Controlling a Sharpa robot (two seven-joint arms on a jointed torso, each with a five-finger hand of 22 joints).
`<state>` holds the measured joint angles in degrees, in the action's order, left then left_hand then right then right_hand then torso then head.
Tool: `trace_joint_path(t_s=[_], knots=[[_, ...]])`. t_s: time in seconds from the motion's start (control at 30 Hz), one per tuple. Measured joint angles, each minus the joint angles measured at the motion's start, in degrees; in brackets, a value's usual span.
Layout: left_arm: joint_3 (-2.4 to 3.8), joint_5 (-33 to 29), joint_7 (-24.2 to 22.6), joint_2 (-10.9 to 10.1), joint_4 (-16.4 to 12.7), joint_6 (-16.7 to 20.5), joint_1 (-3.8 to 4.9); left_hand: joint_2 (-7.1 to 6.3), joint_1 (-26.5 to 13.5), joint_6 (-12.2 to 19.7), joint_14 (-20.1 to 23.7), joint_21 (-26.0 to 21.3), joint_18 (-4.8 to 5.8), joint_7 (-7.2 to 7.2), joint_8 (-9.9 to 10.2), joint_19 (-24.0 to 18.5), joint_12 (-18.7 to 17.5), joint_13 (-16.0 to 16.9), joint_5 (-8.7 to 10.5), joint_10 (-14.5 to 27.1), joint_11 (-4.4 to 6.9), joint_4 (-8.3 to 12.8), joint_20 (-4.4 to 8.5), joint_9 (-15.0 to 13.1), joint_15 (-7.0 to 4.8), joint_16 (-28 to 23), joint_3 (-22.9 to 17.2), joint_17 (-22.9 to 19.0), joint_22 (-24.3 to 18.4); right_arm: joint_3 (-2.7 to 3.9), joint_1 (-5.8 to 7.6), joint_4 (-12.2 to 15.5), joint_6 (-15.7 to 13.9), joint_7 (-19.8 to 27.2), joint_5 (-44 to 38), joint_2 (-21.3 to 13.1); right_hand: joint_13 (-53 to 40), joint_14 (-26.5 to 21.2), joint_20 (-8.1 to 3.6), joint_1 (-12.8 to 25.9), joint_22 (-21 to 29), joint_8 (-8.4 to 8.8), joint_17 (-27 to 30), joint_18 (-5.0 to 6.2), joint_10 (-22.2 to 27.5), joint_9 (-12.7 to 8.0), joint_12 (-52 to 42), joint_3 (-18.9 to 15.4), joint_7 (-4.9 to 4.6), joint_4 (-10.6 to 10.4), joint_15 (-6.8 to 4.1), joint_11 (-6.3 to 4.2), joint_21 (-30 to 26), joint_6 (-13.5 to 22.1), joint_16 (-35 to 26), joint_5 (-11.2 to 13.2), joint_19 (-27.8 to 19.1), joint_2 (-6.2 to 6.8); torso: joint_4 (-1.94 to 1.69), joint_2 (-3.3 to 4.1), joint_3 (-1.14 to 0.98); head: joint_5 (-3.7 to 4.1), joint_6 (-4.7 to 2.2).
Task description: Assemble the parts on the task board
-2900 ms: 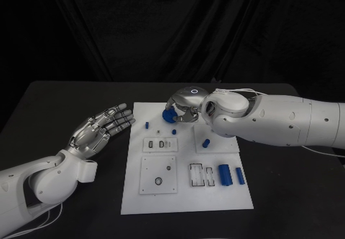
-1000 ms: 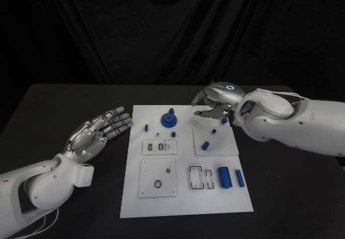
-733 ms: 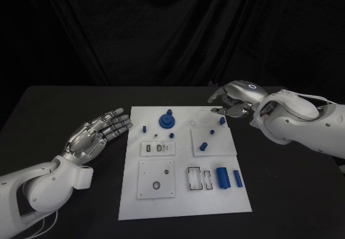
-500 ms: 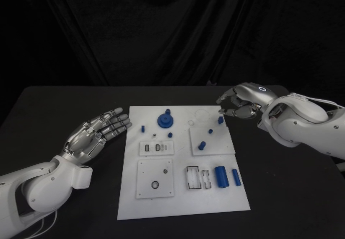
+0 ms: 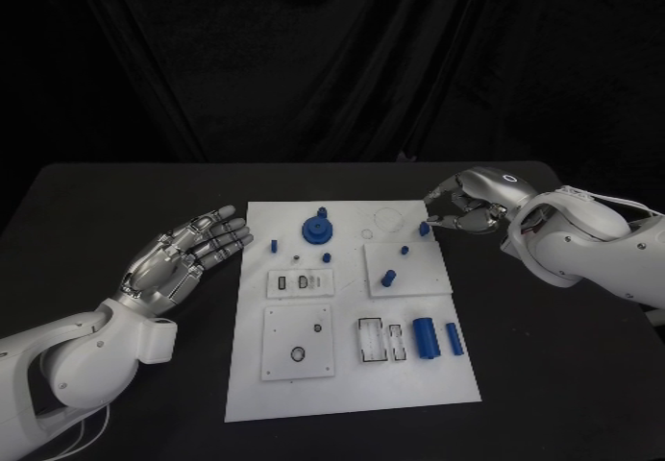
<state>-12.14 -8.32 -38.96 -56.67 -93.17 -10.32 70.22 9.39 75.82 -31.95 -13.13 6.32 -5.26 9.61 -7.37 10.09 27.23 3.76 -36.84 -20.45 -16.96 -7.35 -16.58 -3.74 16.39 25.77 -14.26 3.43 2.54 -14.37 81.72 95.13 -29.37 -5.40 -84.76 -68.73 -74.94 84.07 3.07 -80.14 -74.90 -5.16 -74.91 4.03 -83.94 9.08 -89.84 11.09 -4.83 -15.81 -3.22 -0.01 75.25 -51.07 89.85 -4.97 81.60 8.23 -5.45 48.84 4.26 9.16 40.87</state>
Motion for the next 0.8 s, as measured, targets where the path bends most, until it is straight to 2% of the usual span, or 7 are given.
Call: trace_joint_path(t_s=[0.27, 0.8], knots=[[0.0, 0.0, 0.0, 0.0, 0.0, 0.0, 0.0, 0.0, 0.0, 0.0, 0.0, 0.0, 0.0, 0.0, 0.0, 0.0, 0.0, 0.0, 0.0, 0.0, 0.01, -0.2, 0.0, 0.0, 0.0, 0.2, -0.2, 0.0, 0.0, 0.0, -0.95, -0.8, 0.4, -0.1, 0.3, 0.5, 0.0, 0.0, -0.2, 0.0, 0.0, 0.0, 0.0, 0.0, 0.0, 0.0, 0.0, -0.2, 0.0, -0.2, 0.0, 0.0, -0.5, 0.0, 0.0, 0.3, -0.2, 0.0, 0.05, 0.03, 0.01, -0.14, 0.22], [0.0, 0.0, 0.0, 0.2, 0.3, -0.2, 0.0, 0.0, 0.0, 0.0, 0.0, 0.0, 0.0, 0.0, 0.0, 0.0, 0.0, 0.0, 0.0, 0.0, 0.03, -0.2, 0.0, 0.0, 0.0, 0.2, -0.2, 0.0, 0.0, -0.01, -1.45, -1.6, 1.2, -0.7, 0.5, 1.2, 0.0, 0.0, 0.0, -0.9, 0.0, 0.0, 0.0, 0.0, 0.0, -0.2, 0.0, -0.3, -0.21, -0.3, 0.0, 0.0, -1.5, -0.2, 0.0, 0.6, -0.8, 0.85, 0.16, -0.02, -0.03, -0.26, 0.58]])
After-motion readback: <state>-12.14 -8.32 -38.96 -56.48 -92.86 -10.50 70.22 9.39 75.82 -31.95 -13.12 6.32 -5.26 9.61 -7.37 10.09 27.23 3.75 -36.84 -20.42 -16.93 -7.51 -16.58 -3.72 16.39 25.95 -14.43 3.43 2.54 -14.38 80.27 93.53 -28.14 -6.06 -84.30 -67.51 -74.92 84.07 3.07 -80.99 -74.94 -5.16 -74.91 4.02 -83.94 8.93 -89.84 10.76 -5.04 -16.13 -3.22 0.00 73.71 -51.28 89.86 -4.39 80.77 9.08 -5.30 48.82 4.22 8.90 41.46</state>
